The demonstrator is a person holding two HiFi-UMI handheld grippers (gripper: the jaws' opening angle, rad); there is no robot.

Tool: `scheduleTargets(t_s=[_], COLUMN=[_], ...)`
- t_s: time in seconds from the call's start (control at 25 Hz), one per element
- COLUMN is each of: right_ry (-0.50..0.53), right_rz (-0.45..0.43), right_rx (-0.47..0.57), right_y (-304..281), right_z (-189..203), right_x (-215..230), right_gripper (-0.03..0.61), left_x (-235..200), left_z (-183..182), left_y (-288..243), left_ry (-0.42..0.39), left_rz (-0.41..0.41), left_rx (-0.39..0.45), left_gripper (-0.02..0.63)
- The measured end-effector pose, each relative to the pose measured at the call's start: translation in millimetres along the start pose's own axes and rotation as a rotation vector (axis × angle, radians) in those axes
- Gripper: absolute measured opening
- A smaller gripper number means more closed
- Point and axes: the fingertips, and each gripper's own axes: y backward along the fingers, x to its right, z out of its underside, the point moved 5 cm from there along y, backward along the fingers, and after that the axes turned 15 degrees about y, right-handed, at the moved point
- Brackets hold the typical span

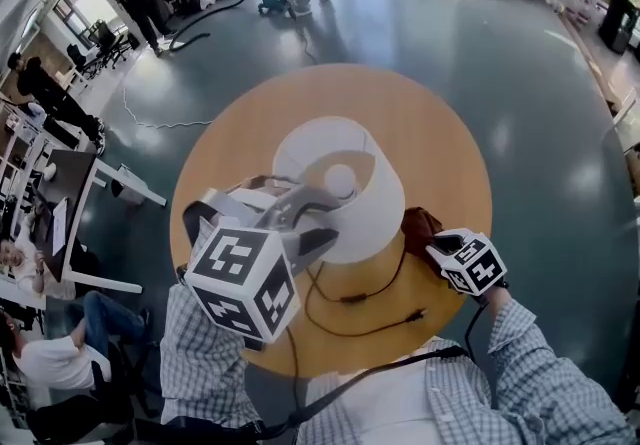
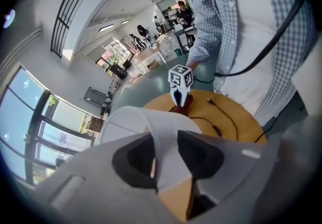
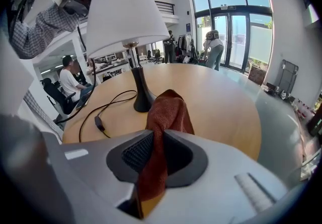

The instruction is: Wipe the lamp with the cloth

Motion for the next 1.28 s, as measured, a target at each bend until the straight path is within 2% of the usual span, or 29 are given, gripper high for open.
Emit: scheduleTargets(t_s=[0.4,0.48,0.64,0.84,1.04,1.16,1.28], right_ry=[0.063,0.063,0.048,0.042,0.029,0.017,0.002], right_rz=[-0.041,-0.047,-0.078,-0.100,-0.089,-0.073,-0.047], right_rx=[-0.128,-0.126,-0.110,-0.092,-0.080,-0.065,-0.046], right_y=[-39,-41,-44,-41,-37,-31,-23], right_z=[14,12,12,14,10,9,9], right_x=[-18,-22,-26,-28,-27,-22,-15], right_gripper=[0.080,0.111,0.212,0.268,0.259,0.262,0.267], left_x=[5,6,5,4,3,1,-1], left_z=[-4,-2,-2,-7,-1,6,10], left_y=[-3,-1,-1,0,6,11,22], left_ry=[0.014,0.026,0.055,0.109,0.171,0.202,0.252], left_rz=[-0.039,-0.050,-0.082,-0.101,-0.118,-0.135,-0.160], left_rx=[-0.009,0.012,0.053,0.152,0.257,0.290,0.372], left_gripper=[0.153,0.163,0.194,0.238,0.278,0.279,0.279])
